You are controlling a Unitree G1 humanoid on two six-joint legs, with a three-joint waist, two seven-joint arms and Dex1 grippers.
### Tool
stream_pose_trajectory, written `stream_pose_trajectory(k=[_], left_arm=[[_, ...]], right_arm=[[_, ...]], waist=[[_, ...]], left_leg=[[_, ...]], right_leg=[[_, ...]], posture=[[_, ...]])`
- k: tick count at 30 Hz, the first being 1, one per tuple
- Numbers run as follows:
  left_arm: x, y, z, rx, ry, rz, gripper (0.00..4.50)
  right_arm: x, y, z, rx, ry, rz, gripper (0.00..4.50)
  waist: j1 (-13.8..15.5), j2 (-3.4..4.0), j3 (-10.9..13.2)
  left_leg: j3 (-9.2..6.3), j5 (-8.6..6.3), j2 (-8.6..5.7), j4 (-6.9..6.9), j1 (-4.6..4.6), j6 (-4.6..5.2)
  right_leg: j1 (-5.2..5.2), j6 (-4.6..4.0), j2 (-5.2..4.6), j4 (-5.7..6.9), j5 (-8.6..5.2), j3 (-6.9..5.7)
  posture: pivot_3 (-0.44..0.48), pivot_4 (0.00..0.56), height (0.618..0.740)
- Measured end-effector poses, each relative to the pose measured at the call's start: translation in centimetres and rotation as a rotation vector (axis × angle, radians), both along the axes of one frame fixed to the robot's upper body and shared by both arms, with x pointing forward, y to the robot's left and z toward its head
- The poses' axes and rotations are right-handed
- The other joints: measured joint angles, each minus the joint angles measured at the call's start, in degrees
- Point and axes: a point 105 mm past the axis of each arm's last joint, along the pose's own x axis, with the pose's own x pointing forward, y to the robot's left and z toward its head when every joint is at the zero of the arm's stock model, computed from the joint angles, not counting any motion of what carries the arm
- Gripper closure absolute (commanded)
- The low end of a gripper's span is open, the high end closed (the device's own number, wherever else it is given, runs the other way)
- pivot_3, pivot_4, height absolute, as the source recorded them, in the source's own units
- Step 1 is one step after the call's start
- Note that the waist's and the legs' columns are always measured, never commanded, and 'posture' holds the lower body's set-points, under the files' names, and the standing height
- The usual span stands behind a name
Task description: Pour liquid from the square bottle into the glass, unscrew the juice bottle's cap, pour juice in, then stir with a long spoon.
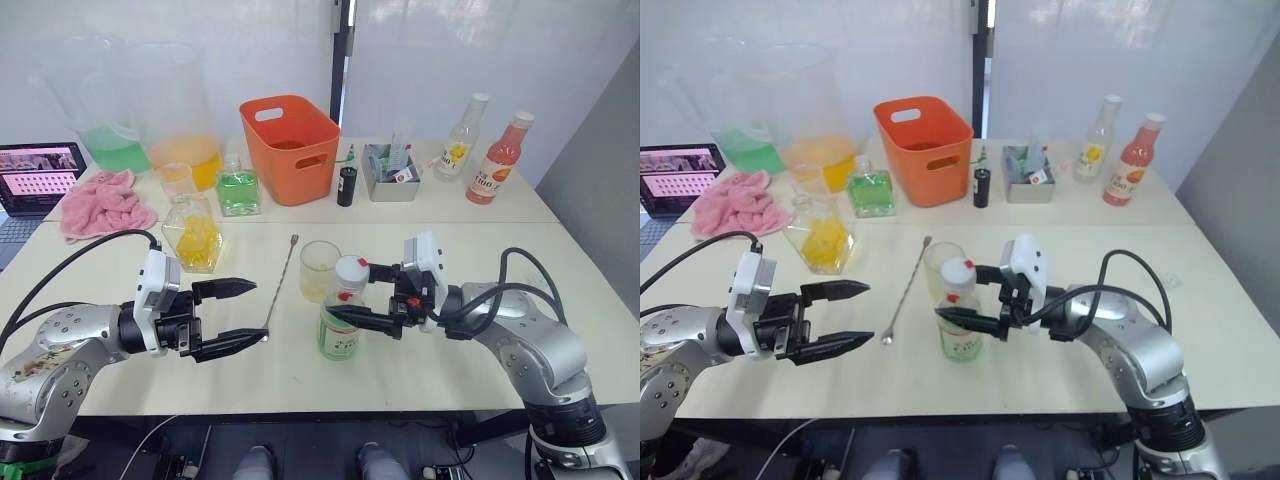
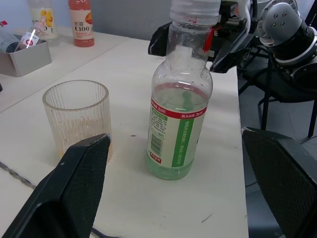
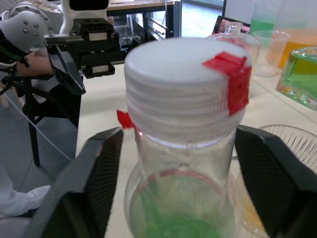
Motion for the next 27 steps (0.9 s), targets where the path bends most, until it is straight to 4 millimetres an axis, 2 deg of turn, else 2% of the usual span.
stream_pose_trajectory(k=[4, 7, 9, 13, 16, 20, 26, 27], left_arm=[[0.0, 0.0, -0.1, -0.002, 0.005, 0.0, 0.0], [0.0, 0.0, 0.0, -0.008, 0.009, -0.002, 0.0], [-0.1, 0.0, -0.1, -0.009, 0.014, -0.002, 0.0], [-0.7, 0.4, -0.3, -0.007, 0.028, 0.024, 0.0], [-1.2, 0.7, -0.2, -0.011, 0.023, 0.048, 0.0], [-1.9, 0.7, -0.4, -0.011, 0.027, 0.071, 0.0], [-2.2, 0.7, -0.3, -0.005, 0.019, 0.095, 0.0], [-2.3, 0.9, -0.3, -0.008, 0.025, 0.102, 0.0]], right_arm=[[0.3, -1.1, -0.3, -0.062, 0.021, 0.075, 0.01], [1.0, -2.7, 0.6, -0.125, -0.003, 0.164, 0.01], [1.3, -2.9, 1.0, -0.138, -0.018, 0.233, 0.01], [2.9, -2.5, 2.4, -0.143, -0.068, 0.365, 0.01], [3.5, -1.7, 3.0, -0.155, -0.086, 0.403, 0.01], [3.7, -0.2, 2.6, -0.172, -0.087, 0.463, 0.01], [3.5, 0.4, 1.6, -0.172, -0.061, 0.51, 0.01], [3.4, 0.4, 1.8, -0.162, -0.061, 0.515, 0.25]], waist=[[0.14, 0.0, 0.01], [0.05, -0.01, 0.01], [-0.21, -0.01, 0.01], [-0.78, -0.01, 0.01], [-0.42, 0.0, 0.02], [-0.18, 0.0, 0.02], [-0.08, 0.0, 0.02], [-0.12, 0.0, 0.02]], left_leg=[[0.01, 0.0, 0.0, 0.02, 0.0, 0.0], [0.03, 0.0, 0.03, 0.02, 0.06, 0.0], [0.04, 0.0, 0.04, -0.01, 0.05, 0.0], [0.05, 0.0, 0.09, -0.01, 0.07, 0.01], [0.0, 0.0, 0.13, -0.08, 0.06, 0.0], [-0.02, 0.0, 0.12, -0.08, 0.03, 0.0], [-0.01, 0.0, 0.13, -0.05, 0.03, 0.0], [-0.02, 0.0, 0.13, -0.06, 0.04, 0.0]], right_leg=[[-0.01, 0.01, 0.0, 0.01, -0.03, 0.0], [0.03, 0.04, 0.0, 0.0, -0.03, -0.02], [-0.01, 0.06, 0.02, 0.02, -0.01, 0.0], [-0.05, 0.29, 0.08, 0.08, 0.17, 0.02], [-0.06, 0.16, 0.14, 0.13, 0.23, 0.0], [-0.06, 0.05, 0.14, 0.13, 0.24, 0.0], [-0.07, -0.01, 0.14, 0.14, 0.2, 0.0], [-0.08, 0.0, 0.15, 0.16, 0.2, -0.01]], posture=[[0.0, 0.15, 0.725], [0.0, 0.15, 0.725], [0.0, 0.15, 0.725], [0.0, 0.15, 0.725], [0.0, 0.15, 0.725], [0.0, 0.15, 0.725], [0.0, 0.15, 0.725], [0.0, 0.15, 0.725]])
